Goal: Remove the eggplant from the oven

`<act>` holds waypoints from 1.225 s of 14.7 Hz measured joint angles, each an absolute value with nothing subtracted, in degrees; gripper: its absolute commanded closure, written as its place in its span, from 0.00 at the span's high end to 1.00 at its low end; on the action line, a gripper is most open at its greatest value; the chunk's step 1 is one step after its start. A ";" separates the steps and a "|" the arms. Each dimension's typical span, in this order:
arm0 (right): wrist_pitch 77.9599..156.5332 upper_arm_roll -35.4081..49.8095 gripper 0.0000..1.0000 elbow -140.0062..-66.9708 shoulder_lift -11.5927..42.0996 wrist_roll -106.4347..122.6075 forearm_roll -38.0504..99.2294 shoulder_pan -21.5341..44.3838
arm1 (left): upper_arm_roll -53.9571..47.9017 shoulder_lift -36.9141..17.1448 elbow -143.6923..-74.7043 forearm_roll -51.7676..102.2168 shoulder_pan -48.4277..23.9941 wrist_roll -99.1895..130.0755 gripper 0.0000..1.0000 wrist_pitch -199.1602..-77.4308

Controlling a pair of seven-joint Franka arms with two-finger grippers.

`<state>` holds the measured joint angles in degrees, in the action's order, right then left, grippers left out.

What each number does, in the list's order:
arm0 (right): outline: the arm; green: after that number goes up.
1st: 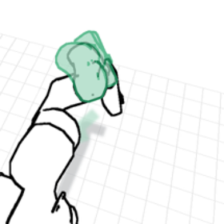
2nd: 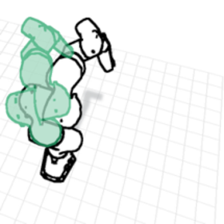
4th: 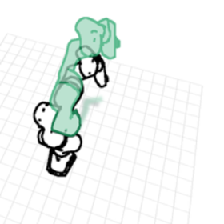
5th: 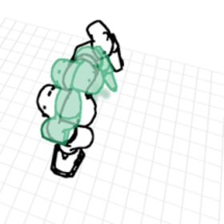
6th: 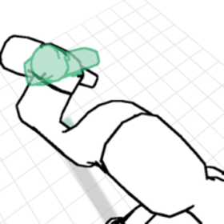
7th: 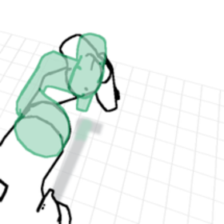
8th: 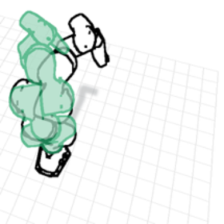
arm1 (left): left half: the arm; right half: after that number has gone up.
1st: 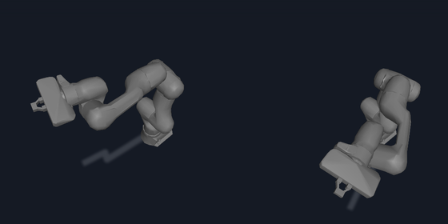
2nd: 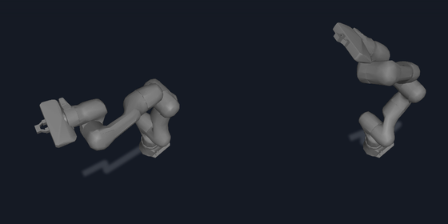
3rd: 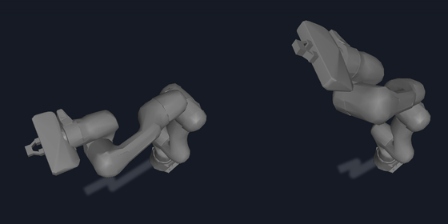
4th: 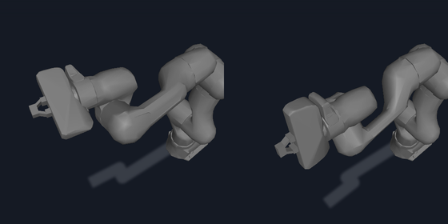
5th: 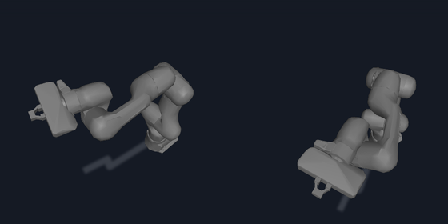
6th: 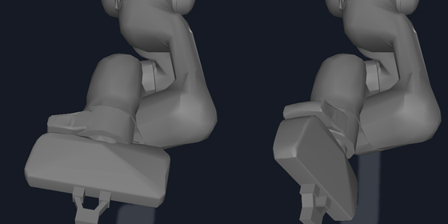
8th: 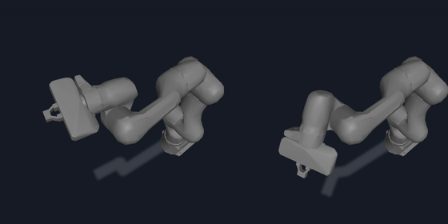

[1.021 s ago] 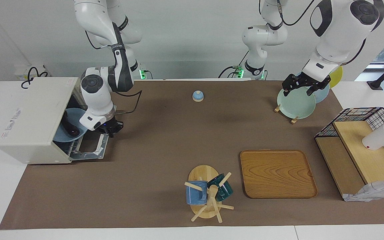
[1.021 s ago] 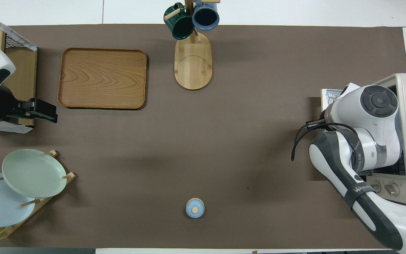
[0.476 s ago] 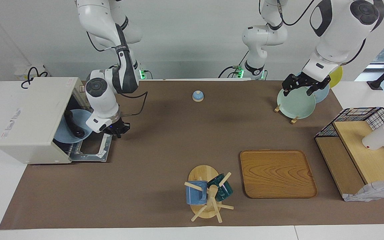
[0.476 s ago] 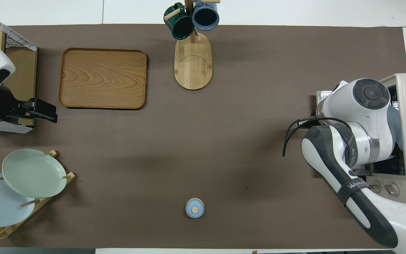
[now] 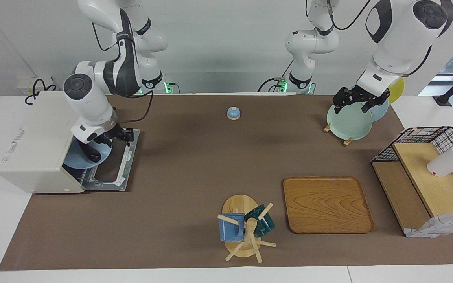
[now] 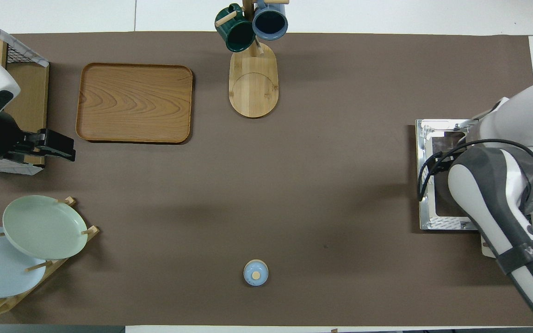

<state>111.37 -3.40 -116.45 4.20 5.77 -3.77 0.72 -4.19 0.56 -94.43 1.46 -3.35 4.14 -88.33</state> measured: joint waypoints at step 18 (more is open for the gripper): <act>109.78 -2.27 0.00 -113.47 3.58 -11.94 -10.14 25.21 | -4.40 0.56 -94.43 1.46 -3.35 4.14 1.00 -88.33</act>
<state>109.78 -2.27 -113.47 3.58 -11.94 -10.14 25.21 -4.40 0.56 -94.43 1.46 -3.35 4.14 -88.33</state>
